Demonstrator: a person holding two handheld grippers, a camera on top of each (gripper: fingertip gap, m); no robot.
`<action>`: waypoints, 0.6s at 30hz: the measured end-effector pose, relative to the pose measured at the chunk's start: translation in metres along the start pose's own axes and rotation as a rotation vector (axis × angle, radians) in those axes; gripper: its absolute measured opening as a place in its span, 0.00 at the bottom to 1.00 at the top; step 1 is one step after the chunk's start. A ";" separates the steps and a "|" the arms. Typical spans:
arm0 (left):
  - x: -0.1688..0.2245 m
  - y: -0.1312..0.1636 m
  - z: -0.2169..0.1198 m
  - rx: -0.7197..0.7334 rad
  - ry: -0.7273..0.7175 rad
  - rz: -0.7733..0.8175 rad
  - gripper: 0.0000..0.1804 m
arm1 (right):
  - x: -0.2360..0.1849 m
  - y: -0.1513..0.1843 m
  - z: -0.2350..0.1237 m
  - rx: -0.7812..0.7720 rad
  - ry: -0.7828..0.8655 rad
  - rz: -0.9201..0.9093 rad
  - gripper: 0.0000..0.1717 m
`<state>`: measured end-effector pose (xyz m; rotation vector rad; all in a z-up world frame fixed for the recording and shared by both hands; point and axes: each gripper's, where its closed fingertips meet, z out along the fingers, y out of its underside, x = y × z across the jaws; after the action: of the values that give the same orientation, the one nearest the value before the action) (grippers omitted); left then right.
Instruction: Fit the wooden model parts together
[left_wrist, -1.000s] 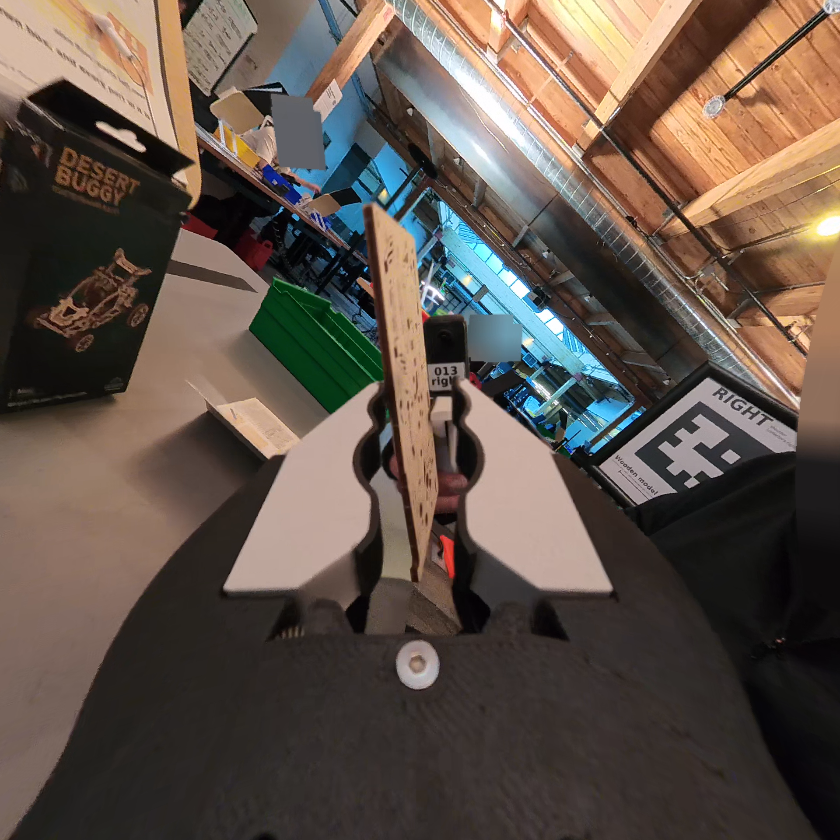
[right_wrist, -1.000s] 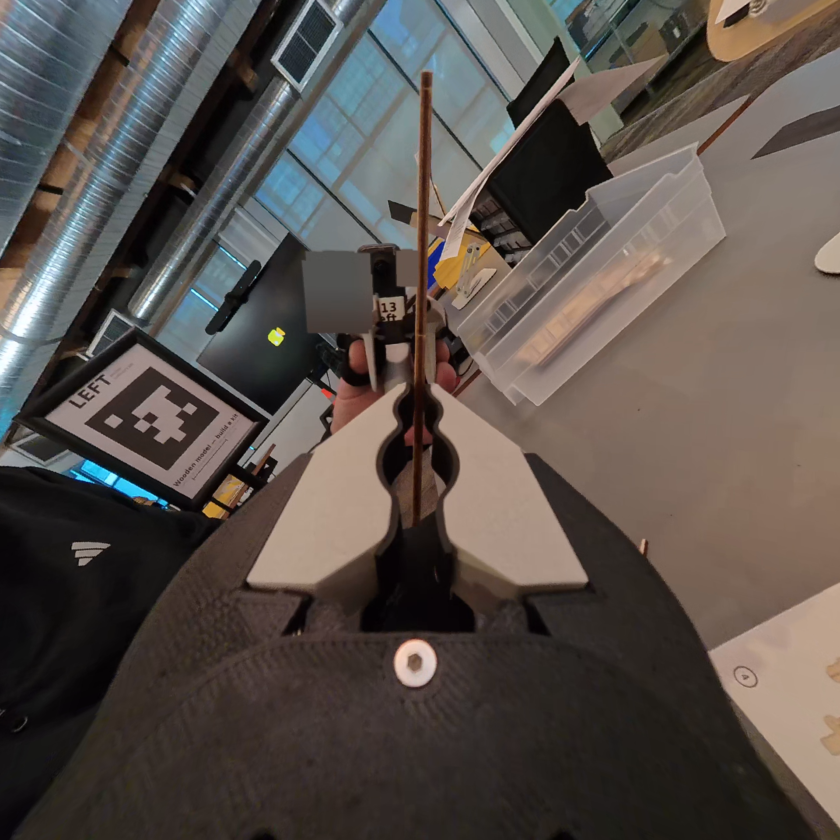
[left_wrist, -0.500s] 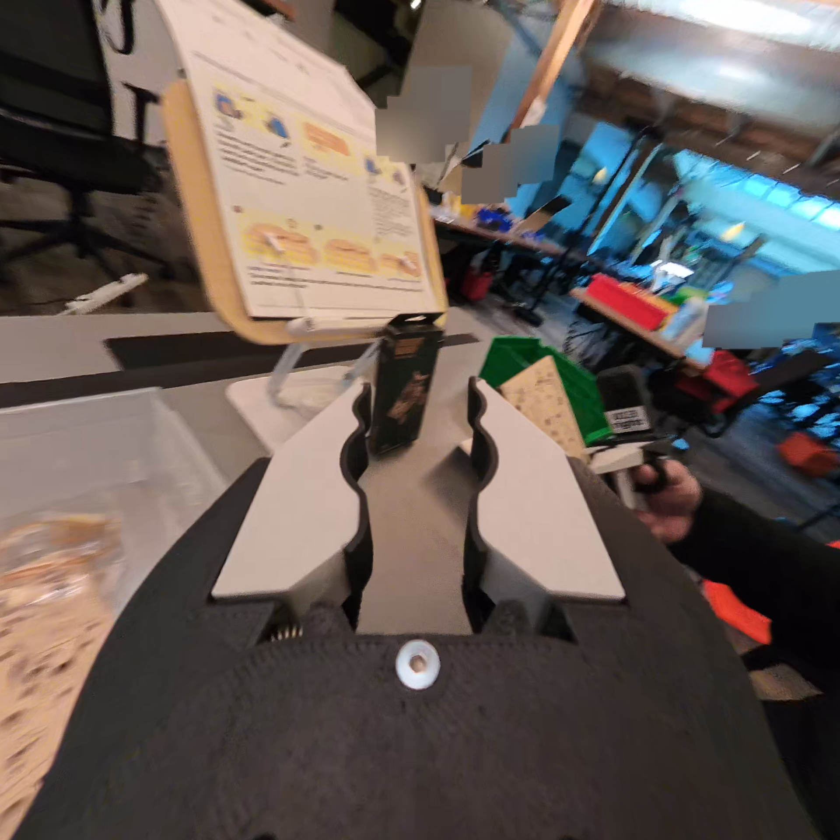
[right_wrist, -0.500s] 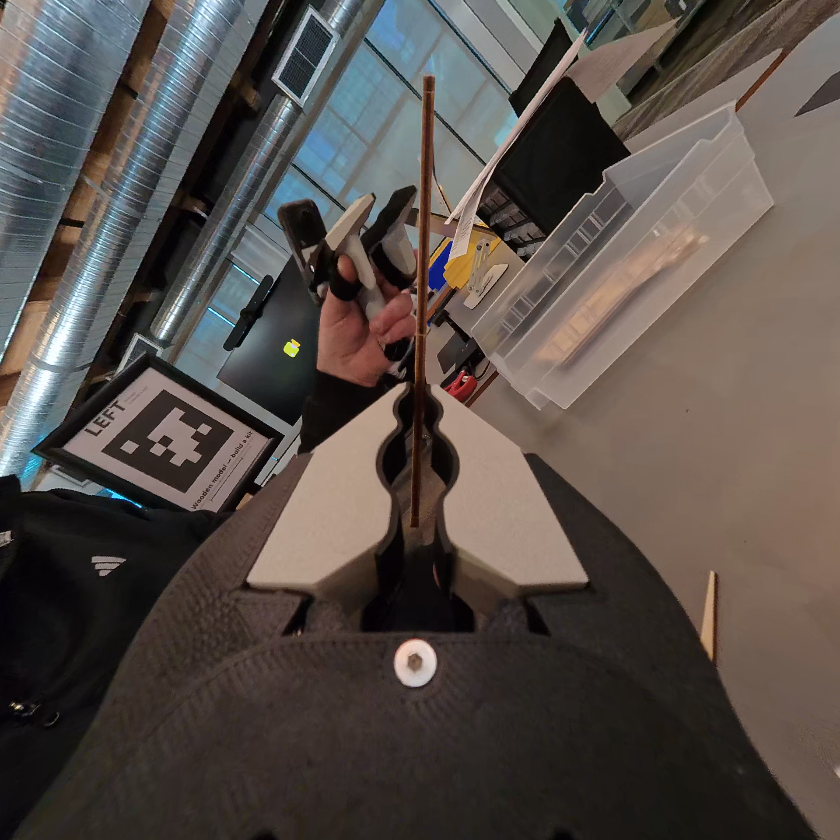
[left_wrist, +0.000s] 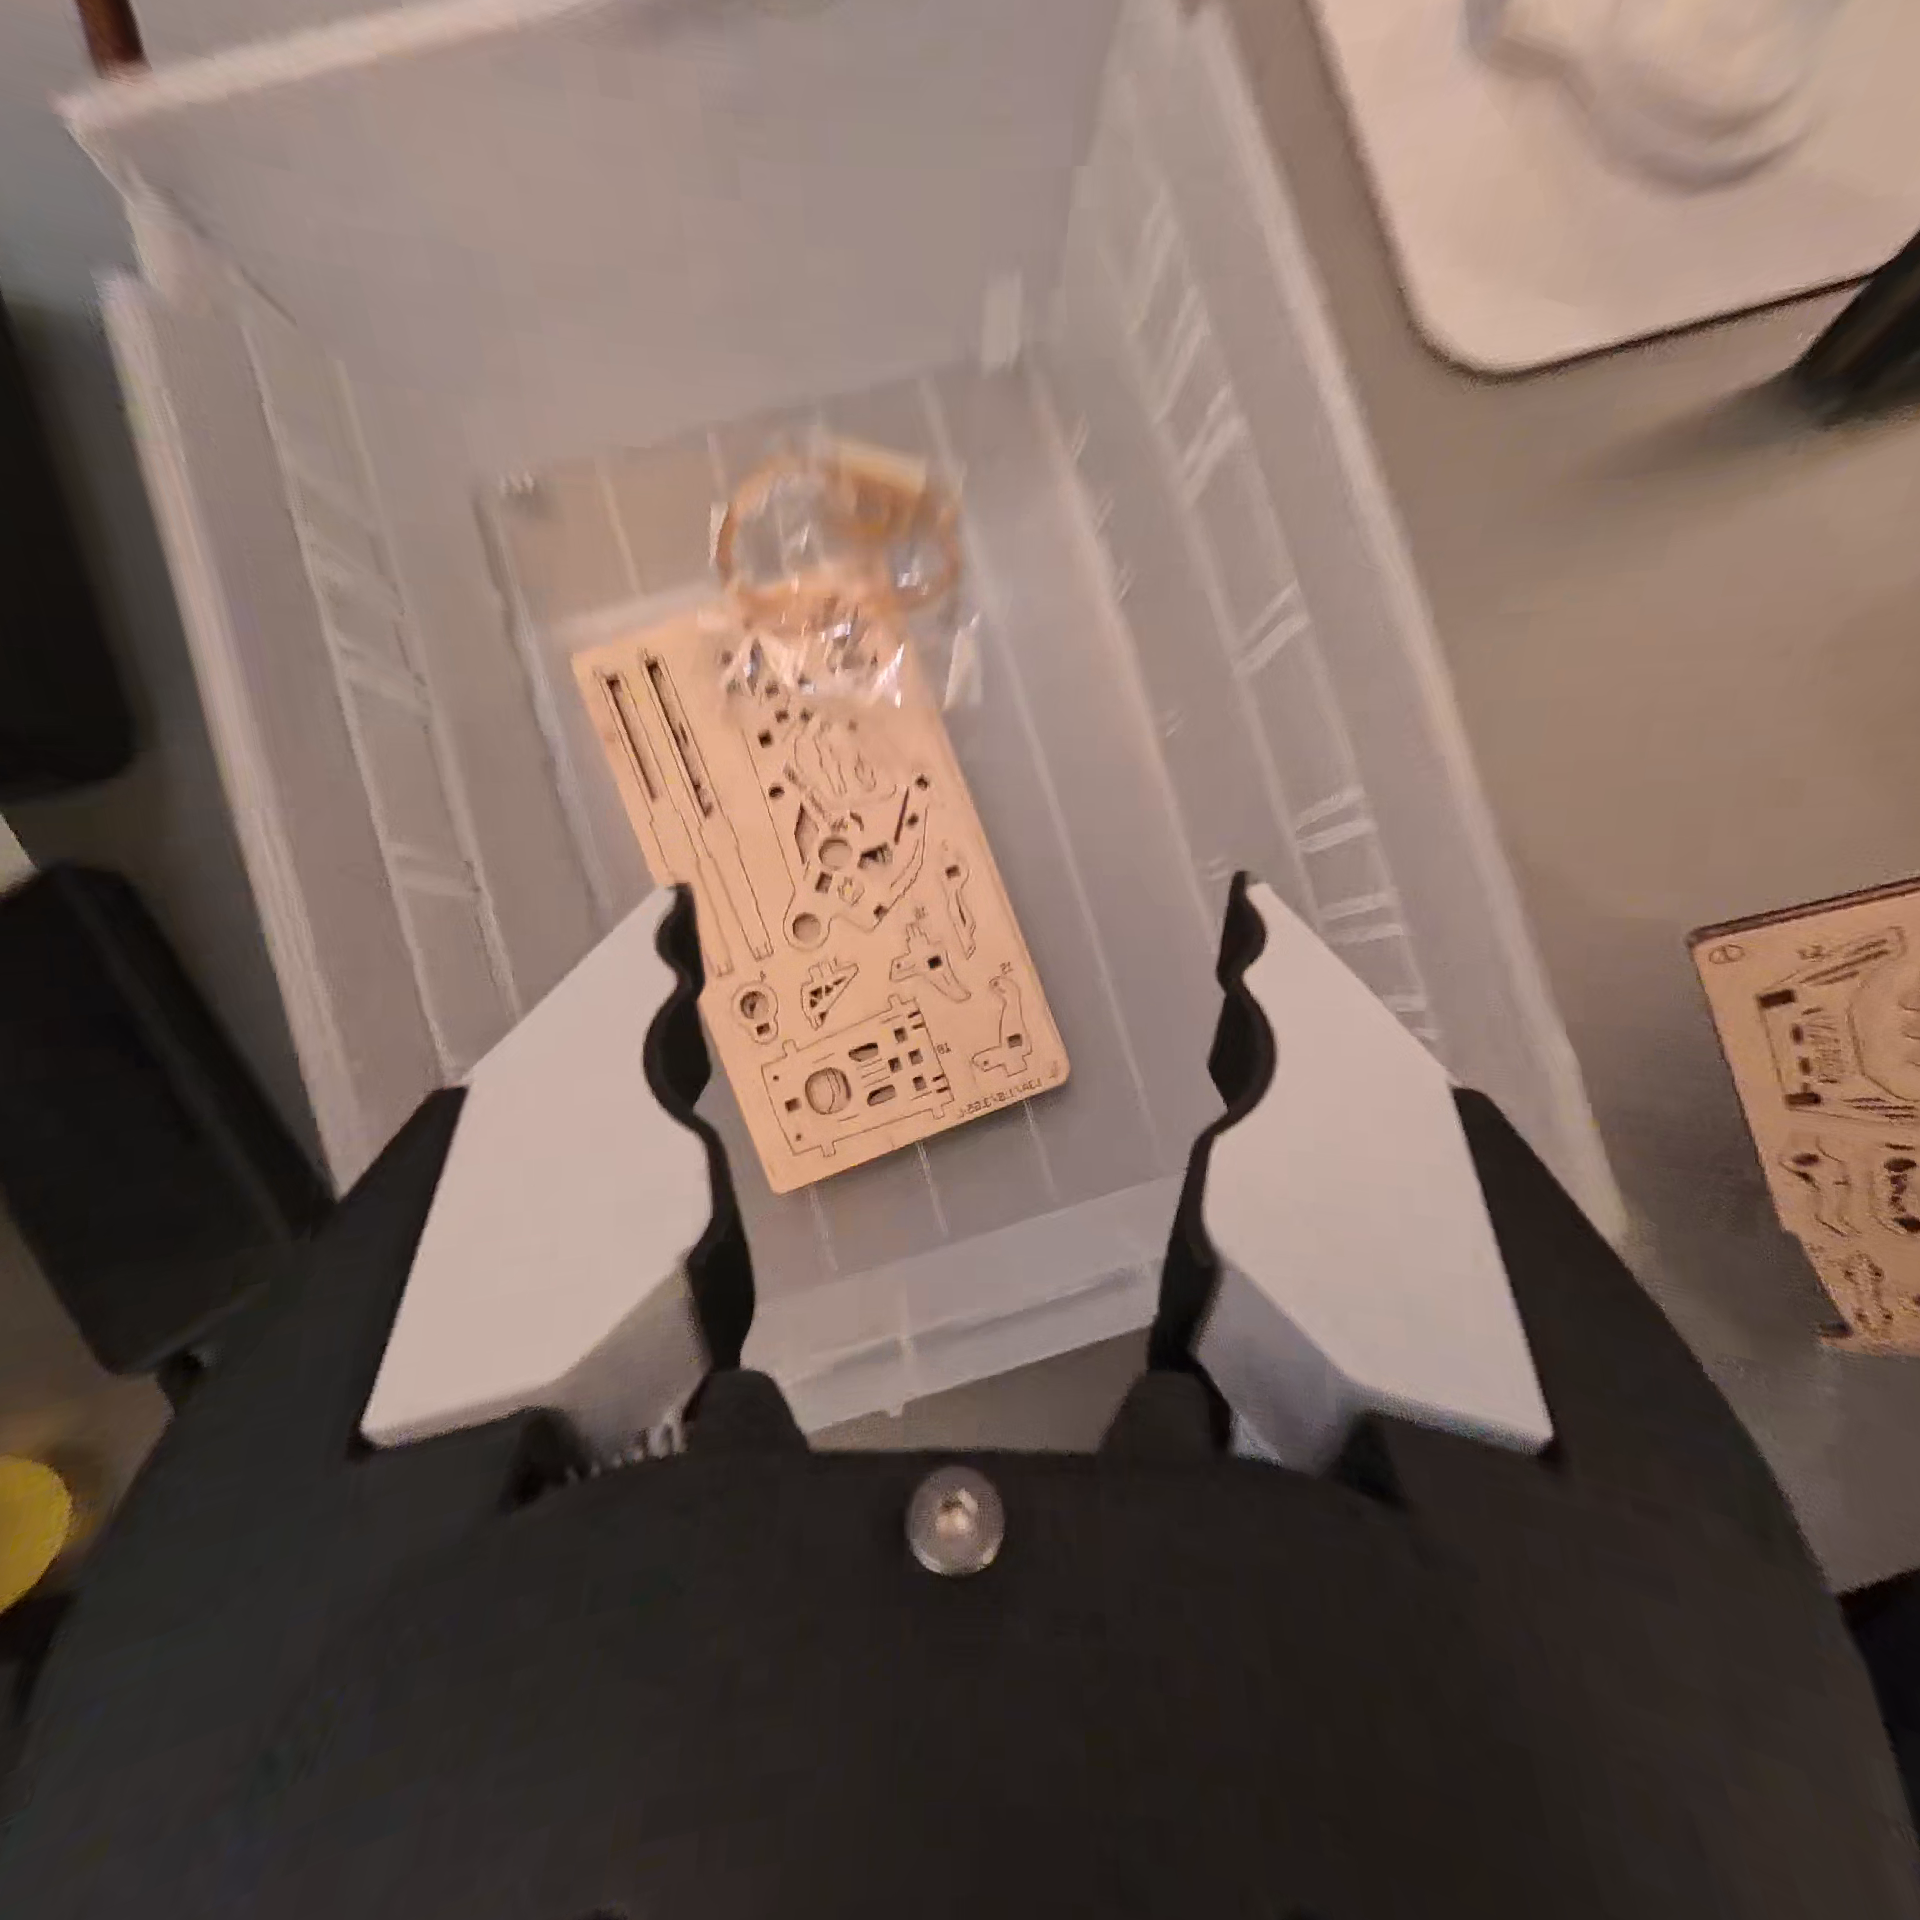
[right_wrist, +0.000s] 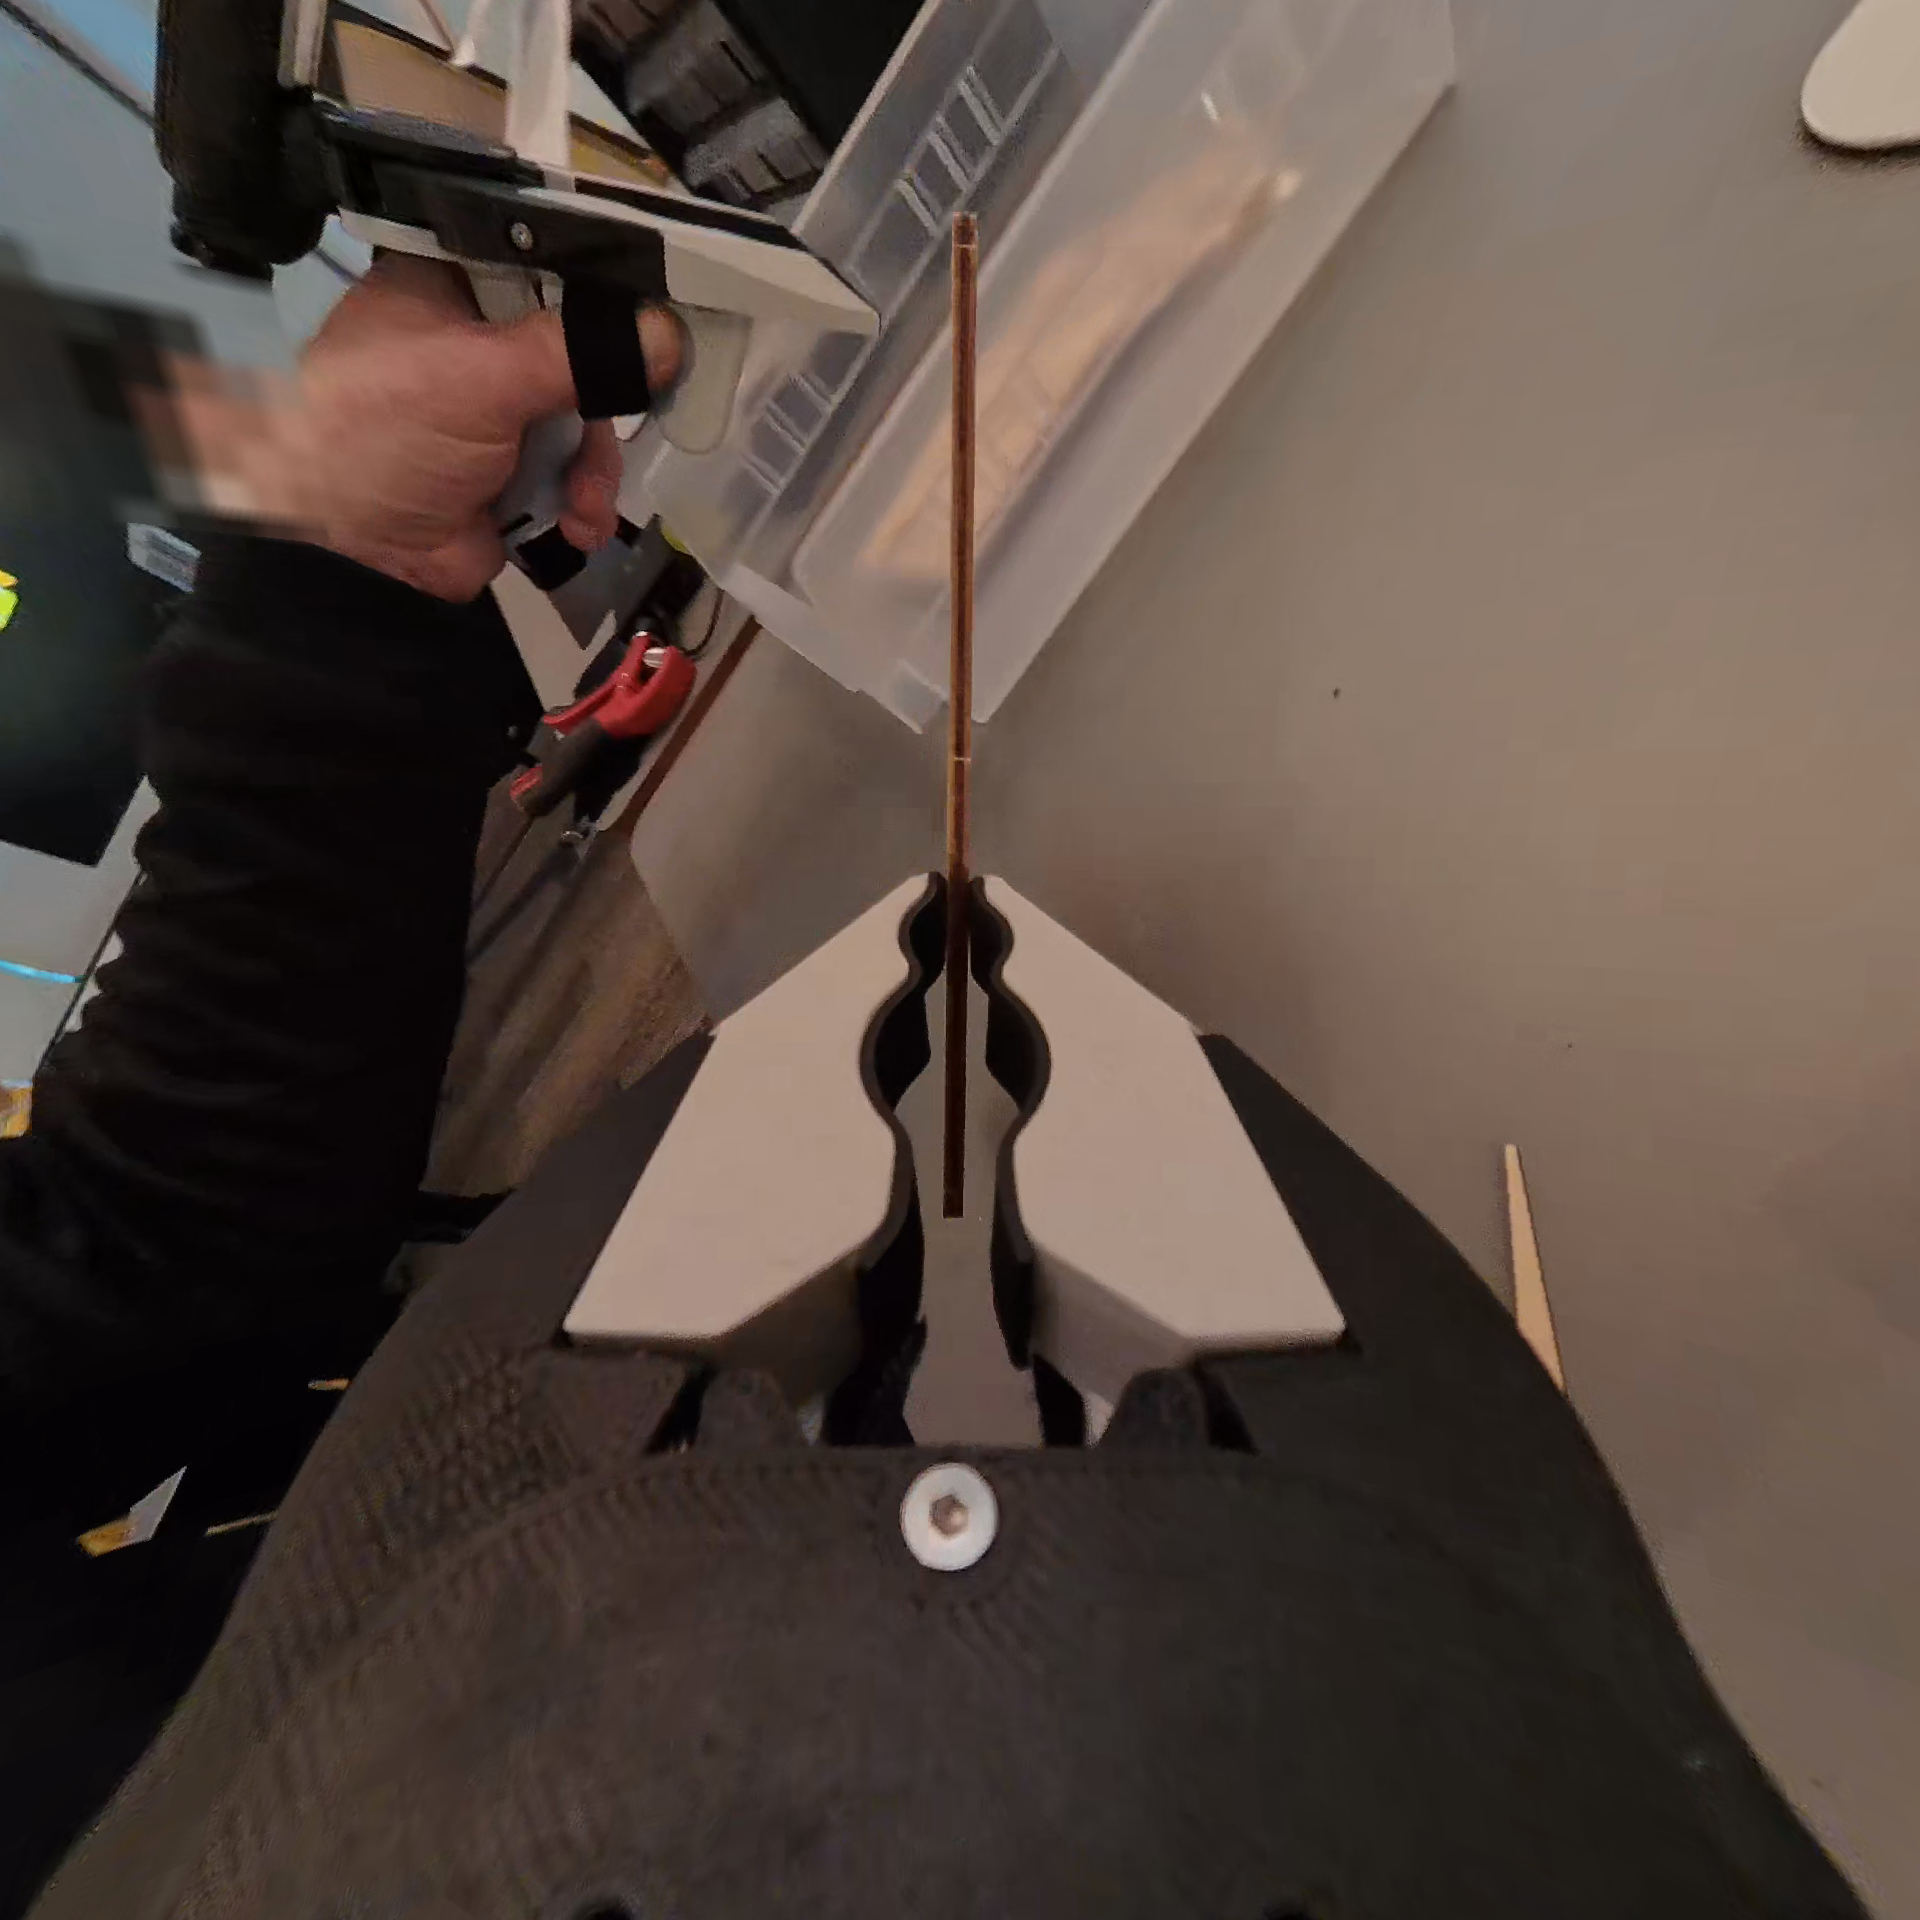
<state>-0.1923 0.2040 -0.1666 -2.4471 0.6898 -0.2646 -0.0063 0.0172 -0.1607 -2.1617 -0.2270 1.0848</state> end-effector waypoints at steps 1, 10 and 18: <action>-0.001 0.008 0.011 -0.045 -0.021 0.003 0.56 | 0.003 0.003 0.003 -0.001 0.010 0.013 0.01; -0.028 0.057 0.080 -0.308 -0.156 -0.063 0.82 | 0.022 0.028 0.019 -0.029 0.069 0.069 0.02; -0.040 0.053 0.077 -0.291 -0.102 -0.172 0.55 | 0.024 0.031 0.019 -0.032 0.066 0.062 0.04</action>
<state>-0.2228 0.2248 -0.2613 -2.7808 0.5035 -0.1098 -0.0101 0.0144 -0.2045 -2.2426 -0.1487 1.0486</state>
